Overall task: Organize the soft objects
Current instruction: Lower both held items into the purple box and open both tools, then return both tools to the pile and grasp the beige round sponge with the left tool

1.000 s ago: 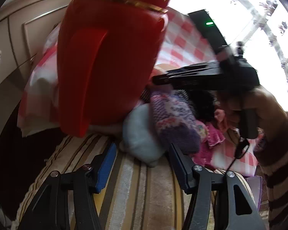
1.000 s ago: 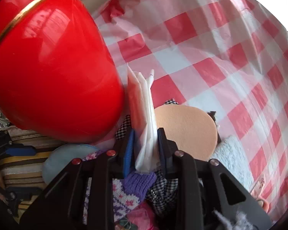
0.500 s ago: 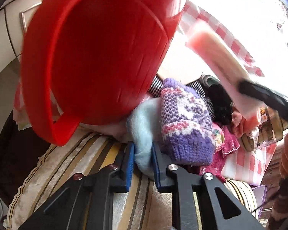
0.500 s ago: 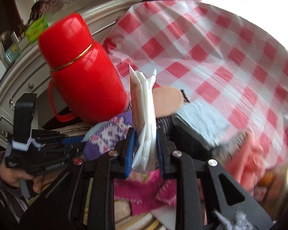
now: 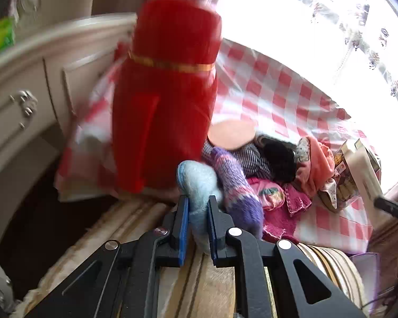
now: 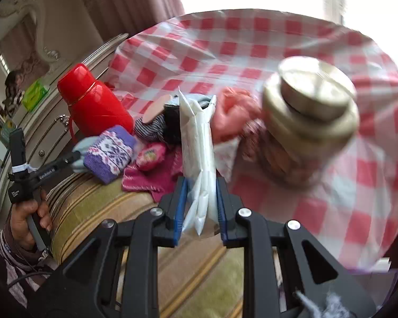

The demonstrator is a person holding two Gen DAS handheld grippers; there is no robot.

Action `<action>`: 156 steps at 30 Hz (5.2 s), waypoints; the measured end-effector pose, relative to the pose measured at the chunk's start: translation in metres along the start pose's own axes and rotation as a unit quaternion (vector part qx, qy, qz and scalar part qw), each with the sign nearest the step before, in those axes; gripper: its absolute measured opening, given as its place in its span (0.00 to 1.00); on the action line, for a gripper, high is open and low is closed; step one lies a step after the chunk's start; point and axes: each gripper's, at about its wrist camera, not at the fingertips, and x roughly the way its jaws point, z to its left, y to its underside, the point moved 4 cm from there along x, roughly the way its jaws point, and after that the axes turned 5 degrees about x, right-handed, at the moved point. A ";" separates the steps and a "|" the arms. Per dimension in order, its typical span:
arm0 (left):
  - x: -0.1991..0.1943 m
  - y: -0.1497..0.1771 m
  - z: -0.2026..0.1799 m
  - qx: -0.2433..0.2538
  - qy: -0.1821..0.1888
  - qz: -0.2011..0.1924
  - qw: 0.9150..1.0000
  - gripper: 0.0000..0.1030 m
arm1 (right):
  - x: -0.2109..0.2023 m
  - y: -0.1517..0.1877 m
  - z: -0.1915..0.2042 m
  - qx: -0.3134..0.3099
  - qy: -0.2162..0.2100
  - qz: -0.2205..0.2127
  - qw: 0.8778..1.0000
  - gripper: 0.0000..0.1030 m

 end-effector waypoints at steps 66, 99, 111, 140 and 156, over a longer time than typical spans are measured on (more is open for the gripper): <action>0.026 0.176 -0.547 0.344 0.391 0.224 0.824 0.13 | -0.085 0.311 -0.272 0.273 0.247 0.183 0.912 0.27; 0.029 0.121 -0.453 0.178 0.416 0.233 0.861 0.58 | -0.150 0.288 -0.256 0.344 0.194 0.041 0.918 0.70; -0.008 0.047 -0.284 0.170 0.351 0.101 0.915 0.58 | -0.082 0.194 -0.157 0.239 0.105 0.038 0.965 0.70; 0.146 -0.107 -0.114 0.246 0.020 0.138 0.959 0.73 | 0.006 -0.001 0.036 0.037 -0.023 0.008 0.999 0.70; 0.251 -0.132 -0.084 0.122 -0.037 0.279 0.952 0.90 | 0.067 -0.052 0.039 0.046 -0.049 0.027 0.997 0.71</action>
